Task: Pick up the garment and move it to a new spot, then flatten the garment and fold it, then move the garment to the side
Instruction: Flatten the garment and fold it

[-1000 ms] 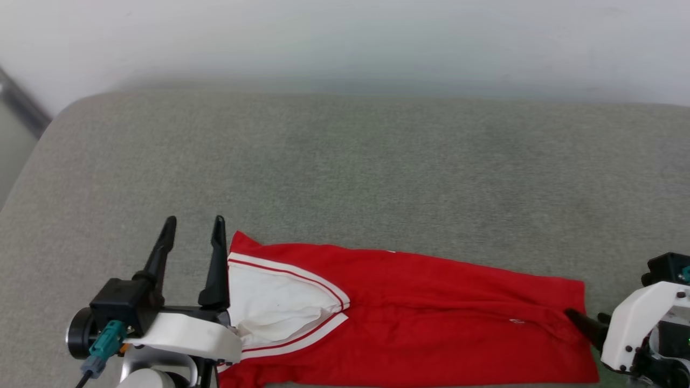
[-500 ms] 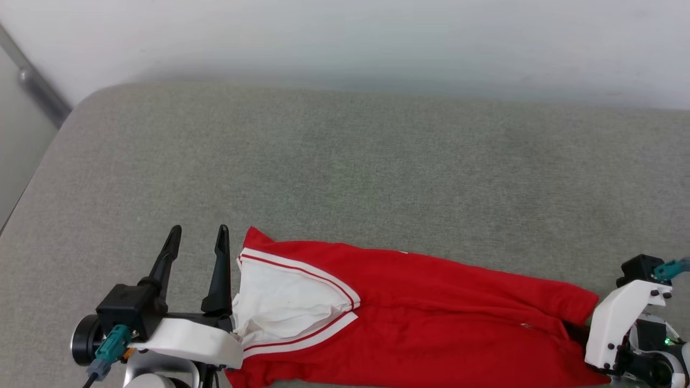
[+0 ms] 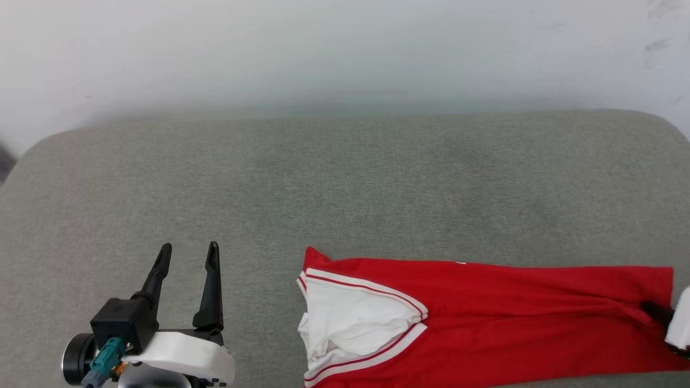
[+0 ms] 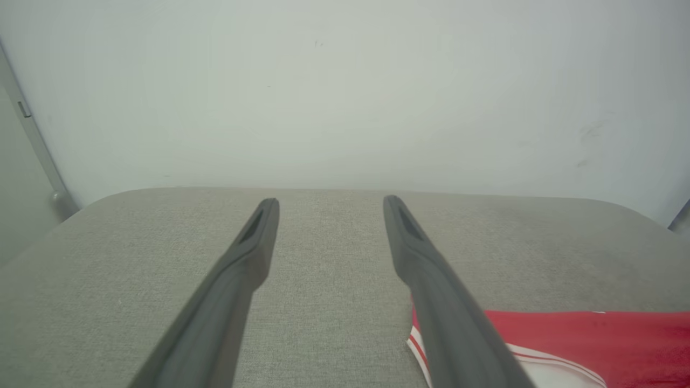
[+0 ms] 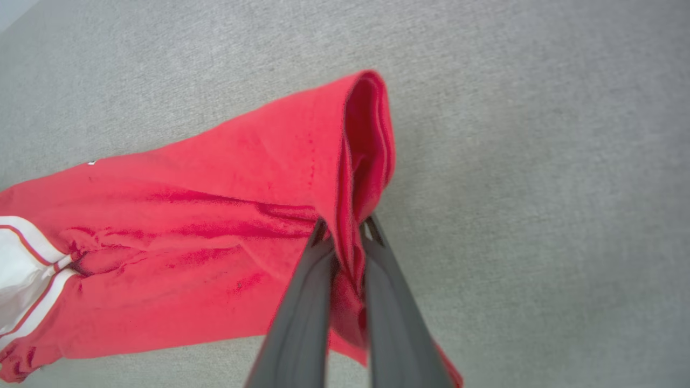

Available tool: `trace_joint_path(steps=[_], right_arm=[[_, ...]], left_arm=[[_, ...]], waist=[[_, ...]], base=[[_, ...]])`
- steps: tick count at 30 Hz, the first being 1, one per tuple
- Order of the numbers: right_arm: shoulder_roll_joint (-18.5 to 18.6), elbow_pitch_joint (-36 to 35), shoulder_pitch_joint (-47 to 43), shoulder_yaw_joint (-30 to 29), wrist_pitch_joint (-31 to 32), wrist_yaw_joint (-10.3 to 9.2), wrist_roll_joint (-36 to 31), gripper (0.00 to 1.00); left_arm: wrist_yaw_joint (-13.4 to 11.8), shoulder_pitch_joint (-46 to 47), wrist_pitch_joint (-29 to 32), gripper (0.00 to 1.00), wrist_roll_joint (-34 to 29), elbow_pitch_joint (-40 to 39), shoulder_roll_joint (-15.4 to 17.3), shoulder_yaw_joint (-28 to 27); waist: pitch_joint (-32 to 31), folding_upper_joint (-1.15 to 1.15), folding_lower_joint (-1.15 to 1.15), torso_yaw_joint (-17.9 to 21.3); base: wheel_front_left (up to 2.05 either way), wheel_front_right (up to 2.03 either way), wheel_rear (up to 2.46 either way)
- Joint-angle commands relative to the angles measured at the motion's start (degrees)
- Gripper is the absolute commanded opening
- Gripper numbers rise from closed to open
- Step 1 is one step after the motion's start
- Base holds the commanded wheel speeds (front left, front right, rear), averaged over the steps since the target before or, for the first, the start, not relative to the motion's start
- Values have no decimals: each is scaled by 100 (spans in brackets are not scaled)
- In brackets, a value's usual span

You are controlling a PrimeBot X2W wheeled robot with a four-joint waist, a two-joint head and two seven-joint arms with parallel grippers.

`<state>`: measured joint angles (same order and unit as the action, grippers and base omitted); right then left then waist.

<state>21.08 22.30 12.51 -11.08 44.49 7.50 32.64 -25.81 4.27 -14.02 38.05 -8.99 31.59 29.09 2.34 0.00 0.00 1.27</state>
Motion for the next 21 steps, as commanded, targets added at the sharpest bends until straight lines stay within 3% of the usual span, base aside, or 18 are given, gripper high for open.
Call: trace_joint_path(steps=[1,4,8,11,16,21], right_arm=[[-46,-13,-46,-152,48,-2,-38,0],[-377,-71,7,-597,329,-1,120,0],[-1191,-161,217,-1179,1052,-1,1011,0],[-1584,-306,312,-1335,1583,-1,1597,0],[-1819,-317,422,-1004,2013,-1,2573,0],[-1821,84,527,307,1480,-1,3836,0]], left_arm=[[-40,-66,11,100,13,-24,15,-18],[-42,-74,16,100,10,-54,20,-13],[-32,-20,37,100,3,-66,25,13],[-7,58,66,100,-16,-70,18,47],[36,159,120,100,-46,-52,-8,119],[116,310,177,100,-54,2,-82,236]], waist=[[-4,0,0,85],[25,0,0,164],[56,0,0,205],[80,0,0,168],[97,0,0,27],[129,0,0,-213]], base=[[0,0,0],[0,0,0],[0,0,0],[0,0,0],[0,0,0],[0,0,0]])
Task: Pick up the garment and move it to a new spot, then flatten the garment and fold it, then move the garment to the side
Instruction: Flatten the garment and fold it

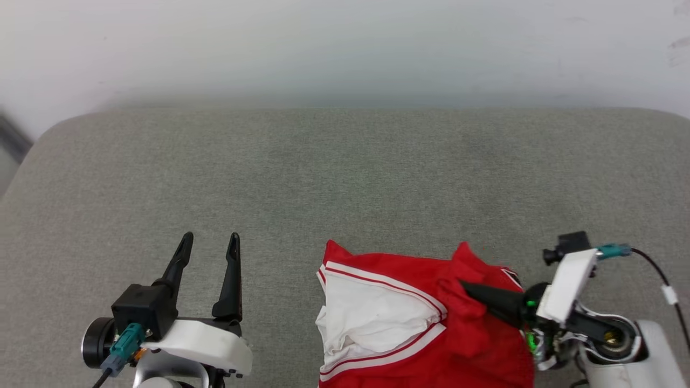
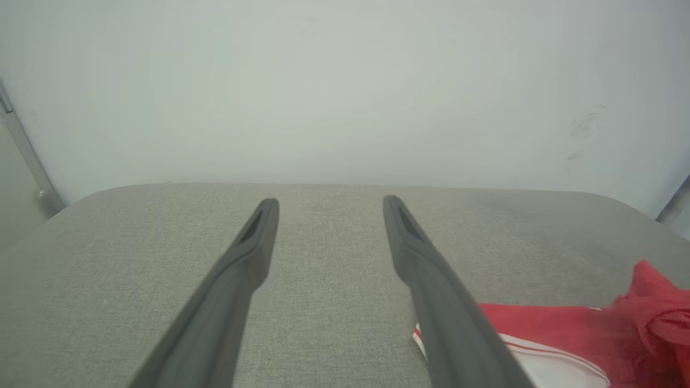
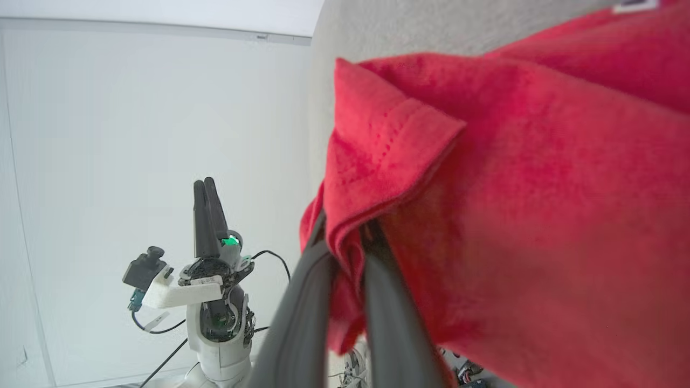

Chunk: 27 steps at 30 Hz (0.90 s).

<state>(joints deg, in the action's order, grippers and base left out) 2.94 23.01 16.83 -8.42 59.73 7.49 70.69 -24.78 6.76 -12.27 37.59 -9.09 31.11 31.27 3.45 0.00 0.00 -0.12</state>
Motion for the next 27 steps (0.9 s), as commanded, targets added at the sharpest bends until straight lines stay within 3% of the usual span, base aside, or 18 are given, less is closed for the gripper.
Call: trace_joint_path(steps=[1,5,9,10,11,12,17,20,27], right_arm=[[-10,68,108,325,-198,0,172,0],[-7,245,218,1416,-826,1,584,0],[-7,468,339,2128,-1393,1,558,2],[-8,531,368,2261,-1506,1,586,29],[-8,586,404,2399,-1591,1,595,94],[-9,592,448,2499,-1678,1,604,100],[11,460,621,2848,-1932,1,444,100],[282,109,718,3086,-2149,1,60,100],[1283,-456,815,3441,-3664,0,-2069,100]], left_arm=[[35,104,20,100,-17,22,-53,43],[123,240,54,100,-20,110,-122,127],[179,332,30,100,-22,186,-189,159],[186,339,20,100,-13,214,-200,161],[193,340,9,100,-3,239,-205,158],[192,337,-3,100,6,259,-211,155],[194,270,-48,100,39,349,-224,128],[196,213,-68,100,77,400,-222,95],[167,148,-117,100,124,475,-200,16]], waist=[[31,0,0,-136],[84,0,0,-383],[142,0,0,-570],[152,0,0,-596],[159,0,0,-612],[164,0,0,-625],[153,0,0,-605],[115,0,0,-531],[1,0,0,-260]], base=[[0,0,0],[0,0,0],[0,0,0],[0,0,0],[0,0,0],[0,0,0],[0,0,0],[0,0,0],[0,0,0]])
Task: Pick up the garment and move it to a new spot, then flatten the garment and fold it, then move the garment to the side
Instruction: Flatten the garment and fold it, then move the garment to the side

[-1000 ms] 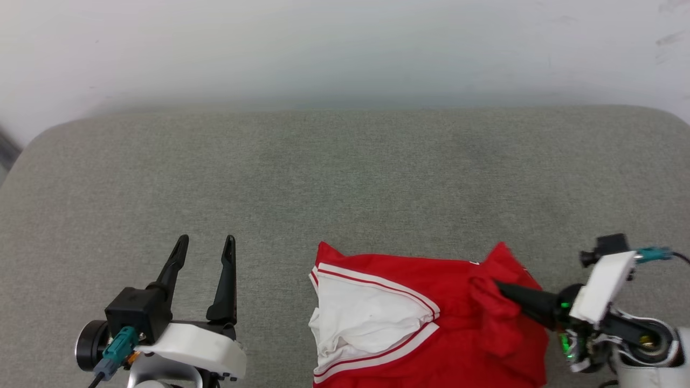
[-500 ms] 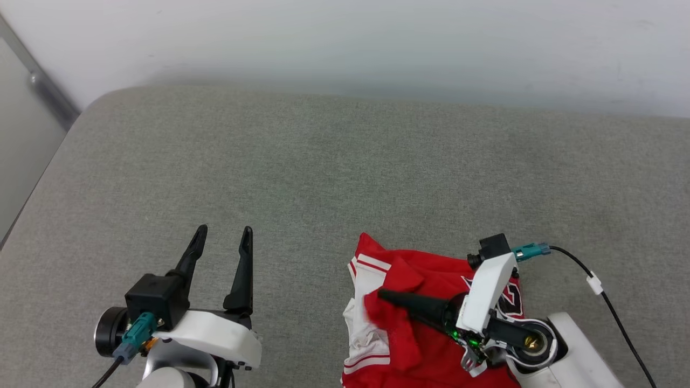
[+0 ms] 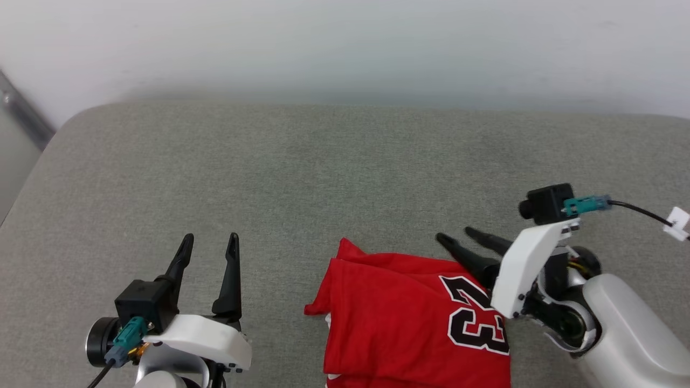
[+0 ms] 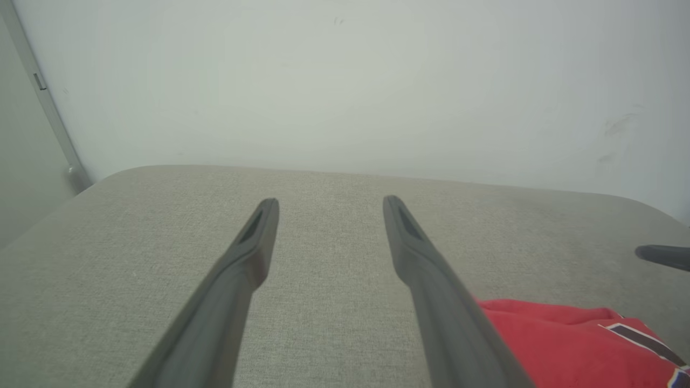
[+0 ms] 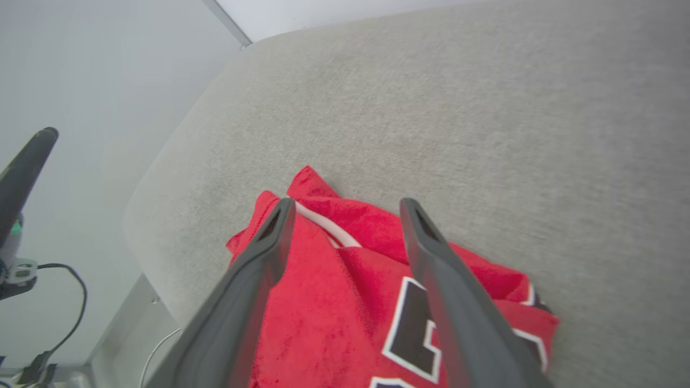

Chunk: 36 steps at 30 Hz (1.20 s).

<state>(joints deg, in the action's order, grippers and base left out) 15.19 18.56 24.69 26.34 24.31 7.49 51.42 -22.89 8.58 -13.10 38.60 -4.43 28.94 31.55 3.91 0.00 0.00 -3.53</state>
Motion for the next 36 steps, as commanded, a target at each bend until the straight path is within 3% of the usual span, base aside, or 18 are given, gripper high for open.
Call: trace_joint_path(steps=[1,7,12,16,24,36], right_arm=[[148,14,-23,-98,-270,0,-416,100],[622,-44,-436,-1023,-1003,0,-2043,100],[330,-788,-1018,-2209,-1996,0,-2893,100],[-60,-1403,-1552,-2756,-2464,-1,-3254,100],[-673,-2372,-2666,-2845,-2382,-1,-3612,100],[-813,-2880,-2984,-2808,-2050,-1,-3824,100]], left_arm=[[-23,-60,-42,100,31,16,21,-25],[-54,-206,-85,100,119,61,58,-169],[-114,-372,-125,100,152,76,84,-324],[-120,-501,-155,100,166,122,77,-384],[-106,-759,-179,100,142,181,33,-439],[-78,-841,-200,100,117,165,5,-537]], waist=[[-64,0,0,129],[-174,0,0,400],[-228,0,0,543],[-298,0,0,584],[-485,0,0,594],[-522,0,0,609]], base=[[0,0,0],[0,0,0],[0,0,0],[0,0,0],[0,0,0],[0,0,0]])
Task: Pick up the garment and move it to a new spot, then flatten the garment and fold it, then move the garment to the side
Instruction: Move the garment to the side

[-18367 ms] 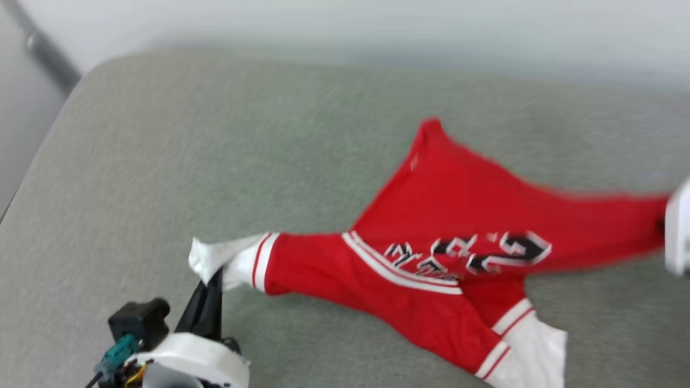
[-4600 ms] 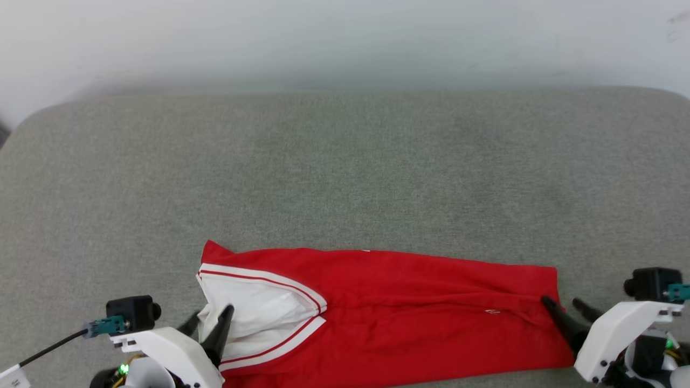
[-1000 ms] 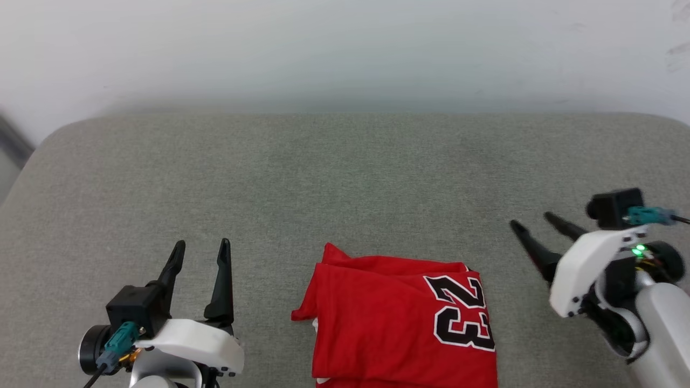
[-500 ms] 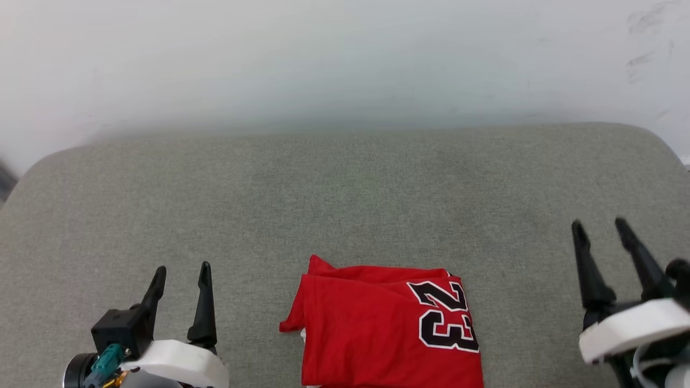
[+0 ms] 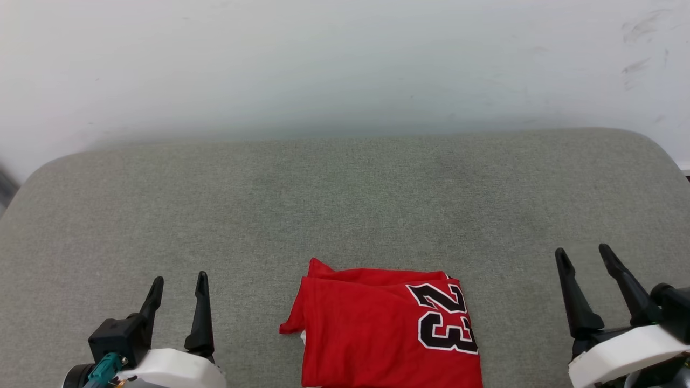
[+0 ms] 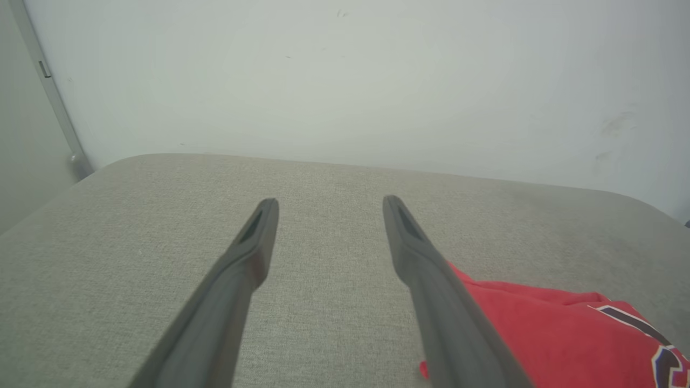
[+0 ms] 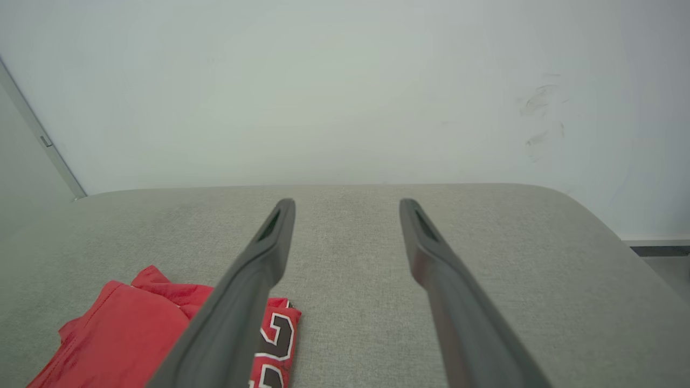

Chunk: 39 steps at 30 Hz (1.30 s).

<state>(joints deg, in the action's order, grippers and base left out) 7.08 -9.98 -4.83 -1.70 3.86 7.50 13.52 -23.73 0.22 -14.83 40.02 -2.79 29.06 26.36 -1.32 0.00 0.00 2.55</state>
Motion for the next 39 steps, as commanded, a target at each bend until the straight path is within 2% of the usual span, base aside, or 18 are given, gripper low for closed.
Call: trace_joint_path(steps=[1,5,9,15,17,20,25,29,34,35,36,37,39], right_arm=[[0,-30,-30,-36,33,-2,-30,100],[10,34,-8,-277,251,-1,153,100],[198,332,55,-714,724,-3,690,100],[771,1266,430,-1175,1733,-1,1595,100],[948,1611,602,-1102,2145,-1,1908,100],[965,2023,784,-939,2800,-1,2402,100],[655,2476,1088,-474,3641,-1,3365,100],[562,2711,1274,33,3698,-1,3874,100],[463,3301,1425,525,3847,-6,4487,100],[465,3416,1438,602,3896,-6,4574,93],[456,3487,1477,661,3898,-7,4670,33],[435,3536,1513,704,3890,-6,4774,0],[502,3550,1611,807,3816,-6,4870,0]], left_arm=[[13,9,-28,100,-23,5,-5,-26],[-6,49,-34,100,-27,-7,-41,-96],[-17,87,-38,100,-60,-39,-102,-206],[47,138,-44,100,-156,-109,-204,-344],[61,182,-45,100,-208,-144,-237,-391],[126,262,-46,100,-286,-180,-305,-436],[244,449,-41,100,-423,-155,-432,-439],[312,608,-41,100,-469,-84,-517,-421],[382,748,-40,100,-513,-10,-474,-449],[382,761,-40,100,-517,3,-468,-454],[385,767,-40,100,-521,14,-465,-459],[386,775,-37,100,-526,20,-465,-468],[392,772,-36,100,-541,34,-467,-471]], waist=[[5,0,0,2],[25,0,0,-13],[51,0,0,-80],[159,0,0,-234],[266,0,0,-310],[433,0,0,-437],[710,0,0,-651],[908,0,0,-808],[1037,0,0,-925],[1046,0,0,-937],[1051,0,0,-942],[1051,0,0,-940],[1010,0,0,-923]], base=[[0,0,0],[0,0,0],[0,0,0],[0,0,0],[0,0,0],[0,0,0],[0,0,0],[0,0,0],[0,0,0],[0,0,0],[0,0,0],[0,0,0],[0,0,0]])
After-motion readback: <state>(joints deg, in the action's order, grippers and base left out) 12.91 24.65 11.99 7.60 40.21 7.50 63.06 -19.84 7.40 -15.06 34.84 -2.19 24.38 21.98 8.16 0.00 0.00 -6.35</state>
